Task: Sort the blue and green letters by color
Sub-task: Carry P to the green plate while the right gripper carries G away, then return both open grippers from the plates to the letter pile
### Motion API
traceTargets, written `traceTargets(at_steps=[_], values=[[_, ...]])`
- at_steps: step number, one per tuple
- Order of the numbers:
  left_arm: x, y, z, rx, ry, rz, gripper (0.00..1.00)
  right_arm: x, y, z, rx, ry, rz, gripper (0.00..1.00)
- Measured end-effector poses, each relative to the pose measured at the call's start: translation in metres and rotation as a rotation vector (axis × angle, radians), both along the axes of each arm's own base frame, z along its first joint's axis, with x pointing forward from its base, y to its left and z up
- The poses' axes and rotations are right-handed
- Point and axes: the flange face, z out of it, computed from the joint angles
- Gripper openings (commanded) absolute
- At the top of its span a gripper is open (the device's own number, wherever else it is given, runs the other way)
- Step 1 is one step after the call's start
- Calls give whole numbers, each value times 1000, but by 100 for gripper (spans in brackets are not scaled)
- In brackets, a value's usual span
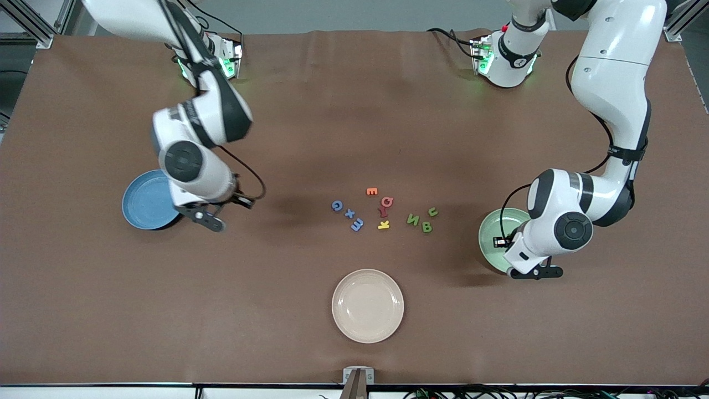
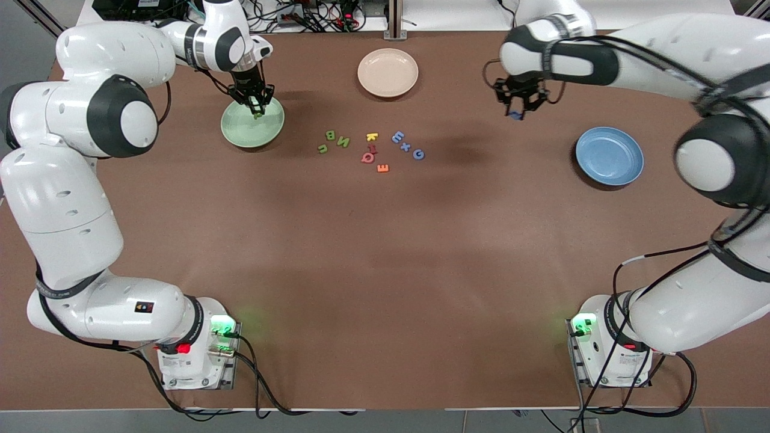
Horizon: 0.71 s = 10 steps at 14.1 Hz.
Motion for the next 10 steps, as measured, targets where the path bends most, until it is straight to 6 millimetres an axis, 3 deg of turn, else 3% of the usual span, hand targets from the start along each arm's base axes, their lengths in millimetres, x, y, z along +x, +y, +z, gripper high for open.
traceTargets(at_steps=[2,4,7,10], values=[[-2,0,-4,-2,-5,-1,36,-17,-65,-5,38,-28,92,0],[-2,0,-4,-3,-8,-1,45,-33,-124,-22,62,-41,166,0],[-2,-2,-2,-4,-10,-3,49,-47,-196,-48,84,-81,264,0],[-2,-6,8,-9,-22,-10,50,-60,-251,-66,90,-106,324,0]])
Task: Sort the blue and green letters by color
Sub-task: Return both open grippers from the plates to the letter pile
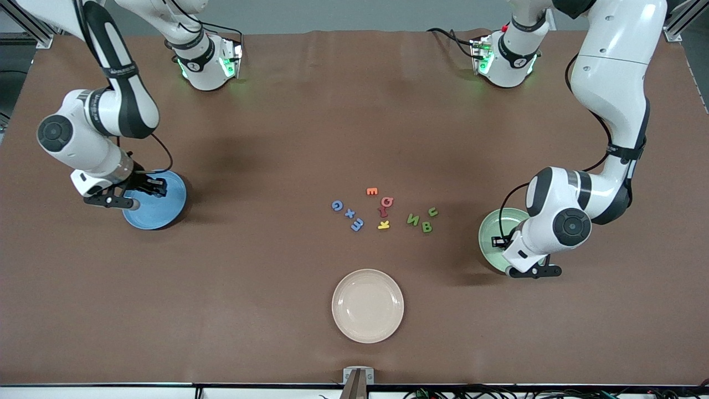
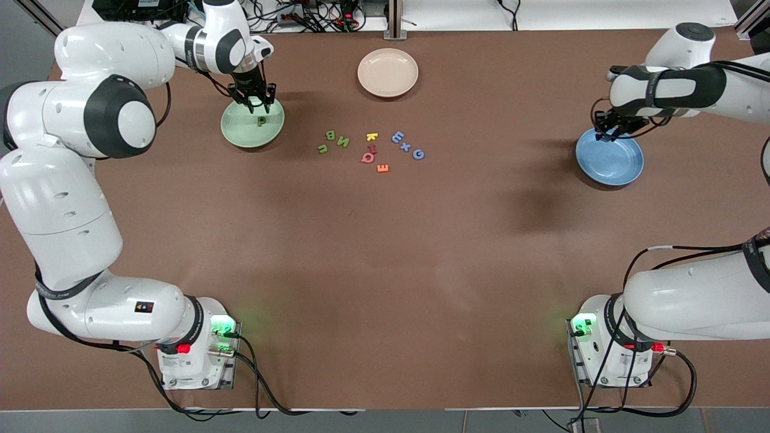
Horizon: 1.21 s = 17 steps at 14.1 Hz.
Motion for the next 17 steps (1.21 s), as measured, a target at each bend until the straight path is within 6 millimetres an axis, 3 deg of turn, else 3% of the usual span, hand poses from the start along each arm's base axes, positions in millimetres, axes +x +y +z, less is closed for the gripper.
traceTargets(at_steps=[1,2,4,5,10,12,14,17], values=[[0,-4,6,-4,-7,-6,50,-3,-12,-6,1,-1,11,0],[-2,-12,12,-10,-14,-17,51,-4,-22,-13,2,-4,19,8],[-9,-37,21,-24,-20,-32,51,-8,-36,-31,6,6,18,78],[-14,-54,23,-32,-19,-28,51,-9,-40,-37,8,14,12,98],[-50,-143,20,-36,-2,15,51,-10,-36,-46,25,29,-8,100],[-66,-169,13,-25,10,27,51,-8,-25,-46,27,44,-46,100],[-78,-186,2,-14,26,40,51,0,13,-40,20,61,-110,100],[-89,-201,-12,-7,35,61,51,13,100,-23,3,42,-234,100]])
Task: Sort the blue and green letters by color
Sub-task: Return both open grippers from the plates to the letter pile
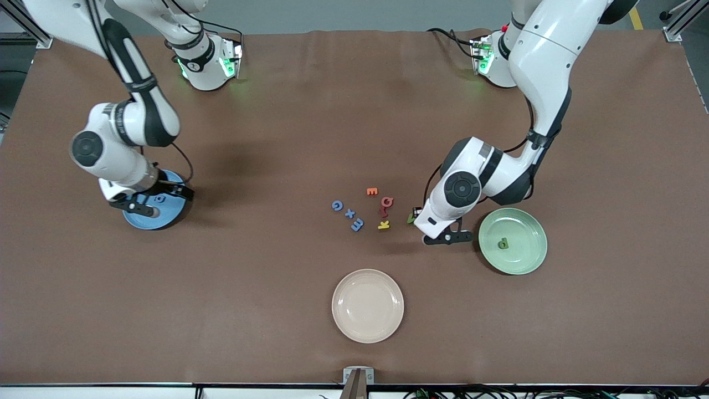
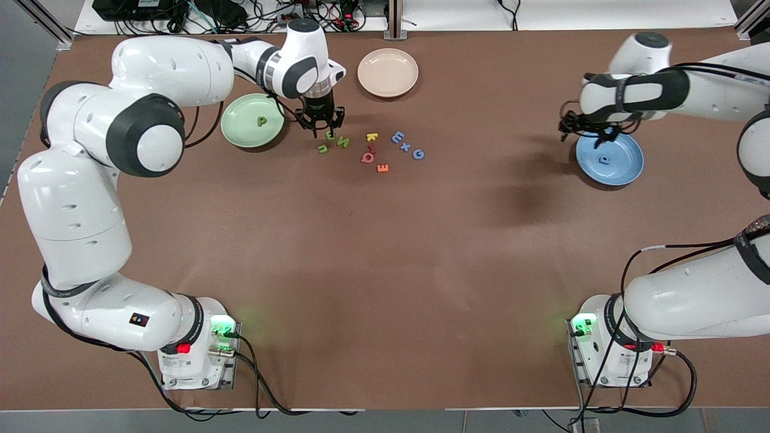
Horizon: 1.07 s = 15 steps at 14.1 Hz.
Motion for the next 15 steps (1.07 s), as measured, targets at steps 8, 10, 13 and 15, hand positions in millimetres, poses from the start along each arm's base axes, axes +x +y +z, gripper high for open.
traceTargets(at_steps=[8,10,13,15], values=[[-14,4,-29,-2,7,8,60,-1,251,29,-24,-39,-474,100],[-16,5,-31,1,12,8,63,3,292,20,-24,-39,-558,100],[-19,7,-35,6,20,8,63,5,337,-6,-32,-31,-672,100],[-20,8,-37,8,24,8,63,6,362,-24,-40,-27,-757,99]])
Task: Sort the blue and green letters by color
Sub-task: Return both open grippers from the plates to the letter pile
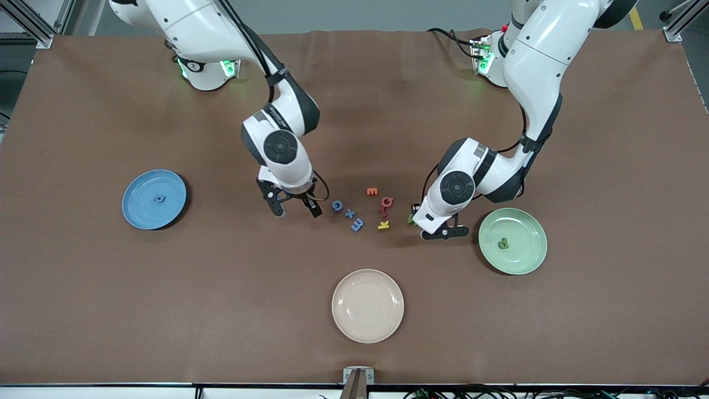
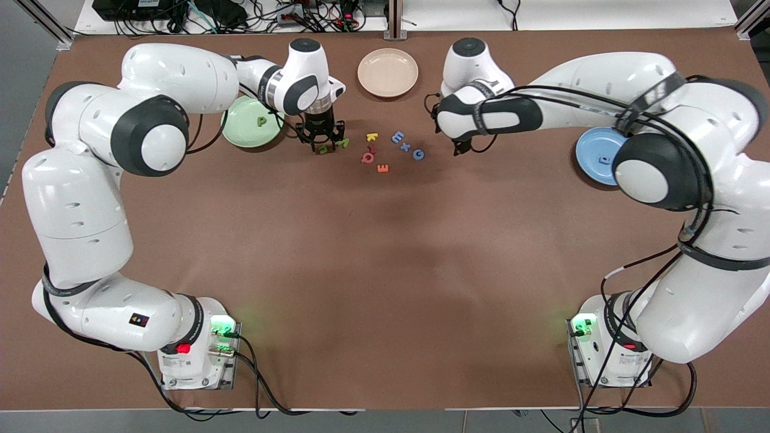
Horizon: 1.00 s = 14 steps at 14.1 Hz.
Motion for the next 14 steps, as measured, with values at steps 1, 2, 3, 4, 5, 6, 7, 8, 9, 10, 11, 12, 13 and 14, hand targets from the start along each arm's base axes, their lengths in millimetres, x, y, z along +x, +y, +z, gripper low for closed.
traceTargets(at_steps=[1,2,3,4,5,6,7,8,9,10,11,12,13,14], values=[[-1,0,-1,1,2,0,62,1,12,-8,-1,1,-36,99],[-1,1,-1,2,3,0,58,-1,22,-17,-4,4,-60,99],[-2,1,-2,1,2,0,53,-3,32,-26,-7,7,-76,98],[-2,1,-3,-3,-3,0,46,-5,40,-33,-9,9,-91,98],[-2,0,-3,-5,-7,0,43,-4,45,-37,-10,8,-101,98],[-2,0,-3,-6,-8,0,38,-3,47,-39,-9,6,-109,97],[-2,0,-2,-9,-12,0,32,-1,49,-40,-7,5,-116,97],[-2,-2,-2,-13,-16,-2,27,0,50,-41,-6,4,-124,95],[-2,-2,-2,-14,-18,-2,24,0,52,-42,-6,4,-126,92],[-1,-2,-1,-17,-22,-1,21,0,54,-45,-7,5,-126,89],[-1,-2,-1,-17,-23,2,18,-2,55,-48,-9,7,-124,85],[-1,-2,-1,-17,-24,11,17,-3,57,-50,-11,9,-123,82],[-1,-2,-1,-16,-25,15,17,-4,58,-51,-12,10,-121,79],[0,-2,-1,-17,-26,17,17,-4,58,-51,-10,8,-122,74]])
